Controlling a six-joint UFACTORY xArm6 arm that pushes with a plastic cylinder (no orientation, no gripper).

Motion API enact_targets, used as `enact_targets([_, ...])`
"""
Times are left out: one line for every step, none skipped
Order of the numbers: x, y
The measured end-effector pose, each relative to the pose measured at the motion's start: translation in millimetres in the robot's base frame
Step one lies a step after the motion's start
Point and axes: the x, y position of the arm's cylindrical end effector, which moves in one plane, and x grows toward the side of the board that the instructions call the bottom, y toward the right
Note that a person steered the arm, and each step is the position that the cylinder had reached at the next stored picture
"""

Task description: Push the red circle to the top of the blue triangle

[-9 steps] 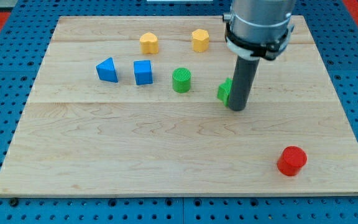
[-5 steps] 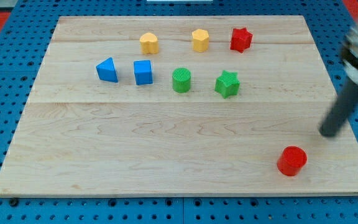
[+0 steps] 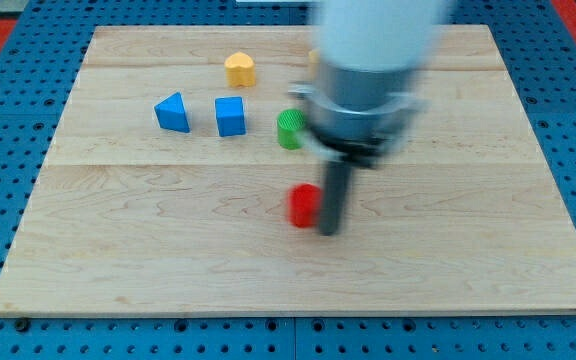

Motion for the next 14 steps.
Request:
enact_targets([-27.2,-94.6])
enact_targets([-18.7,-65.9])
enact_targets([-48.1,-31.6])
enact_targets([-86.3,-60.4])
enact_targets([-88.2,-120.5])
enact_targets([-77.8,-49.2])
enact_targets([-54.5,17.8])
enact_targets([-5.2,-25.6])
enact_targets([-34.5,-70.1])
enact_targets([-81.2,-145.0])
enact_targets([-103.9,-191.1])
enact_targets([-109.9,-199.4])
enact_targets([-89.1,-207.2])
enact_targets([-122.1,-220.9])
